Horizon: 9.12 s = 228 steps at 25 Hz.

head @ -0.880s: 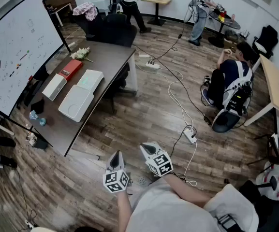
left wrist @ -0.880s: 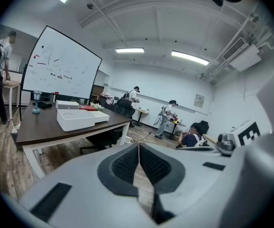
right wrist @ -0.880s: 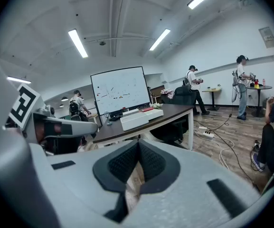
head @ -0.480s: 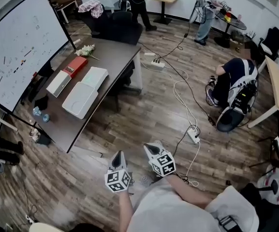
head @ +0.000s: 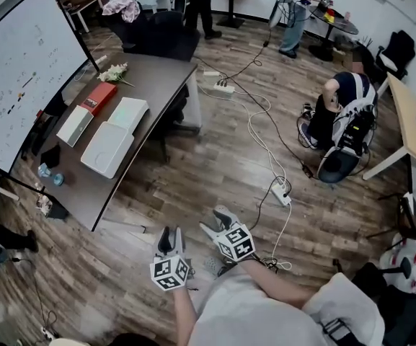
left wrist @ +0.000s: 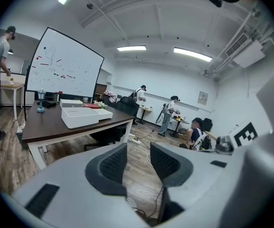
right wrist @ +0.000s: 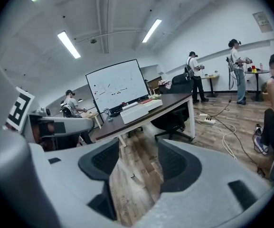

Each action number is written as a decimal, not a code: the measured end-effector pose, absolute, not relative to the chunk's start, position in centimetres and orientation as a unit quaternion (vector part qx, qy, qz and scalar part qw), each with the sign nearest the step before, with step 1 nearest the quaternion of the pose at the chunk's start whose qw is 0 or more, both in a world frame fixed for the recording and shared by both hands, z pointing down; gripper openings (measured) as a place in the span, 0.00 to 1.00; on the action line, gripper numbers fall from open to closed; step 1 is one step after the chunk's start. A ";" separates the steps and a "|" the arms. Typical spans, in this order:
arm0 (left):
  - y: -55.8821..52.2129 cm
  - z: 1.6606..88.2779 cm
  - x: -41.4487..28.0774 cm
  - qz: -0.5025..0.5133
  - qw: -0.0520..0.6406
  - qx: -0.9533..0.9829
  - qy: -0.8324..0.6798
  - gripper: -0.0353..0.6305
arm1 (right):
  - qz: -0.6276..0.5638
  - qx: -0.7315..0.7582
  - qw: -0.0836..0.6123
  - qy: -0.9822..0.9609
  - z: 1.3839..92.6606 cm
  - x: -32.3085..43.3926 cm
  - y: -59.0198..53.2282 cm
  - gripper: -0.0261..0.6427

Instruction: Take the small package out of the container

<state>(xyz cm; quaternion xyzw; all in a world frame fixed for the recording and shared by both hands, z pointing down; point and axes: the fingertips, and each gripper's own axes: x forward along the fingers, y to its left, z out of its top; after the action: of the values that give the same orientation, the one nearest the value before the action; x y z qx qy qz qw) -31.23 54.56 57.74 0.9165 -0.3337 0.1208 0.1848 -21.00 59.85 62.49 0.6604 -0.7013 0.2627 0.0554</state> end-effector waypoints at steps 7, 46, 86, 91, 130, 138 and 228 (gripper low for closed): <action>54.1 58.8 -29.8 0.131 0.200 0.920 -0.309 0.35 | 0.268 0.640 0.056 -0.718 62.8 -21.5 58.7 0.46; 30.4 56.5 -9.6 0.133 0.175 0.931 -0.292 0.36 | 0.283 0.582 0.084 -0.758 61.7 -2.0 35.4 0.69; 6.2 58.4 -1.0 0.160 0.195 0.885 -0.391 0.35 | 0.284 0.530 0.104 -0.792 62.7 7.5 13.1 0.67; 1.6 58.5 -0.1 0.176 0.191 0.877 -0.404 0.35 | 0.286 0.526 0.102 -0.794 62.2 8.9 8.6 0.66; -18.6 62.3 -13.7 0.154 0.264 0.725 -0.618 0.37 | 0.286 0.287 0.219 -0.888 65.6 -2.6 -15.0 0.62; -18.2 63.0 -16.1 0.152 0.309 0.648 -0.679 0.37 | 0.248 0.186 0.236 -0.921 64.3 -3.7 -17.0 0.61; -17.5 76.4 -12.7 0.333 0.442 0.560 -0.616 0.54 | 0.263 0.085 0.240 -0.931 65.5 -0.6 -25.4 0.55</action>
<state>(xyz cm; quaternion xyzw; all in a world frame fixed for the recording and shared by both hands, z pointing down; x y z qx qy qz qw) -12.73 -17.51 76.40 0.5603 -0.6161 0.3328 0.4425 -0.56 -25.36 65.46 0.0849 -0.9307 0.2627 0.2398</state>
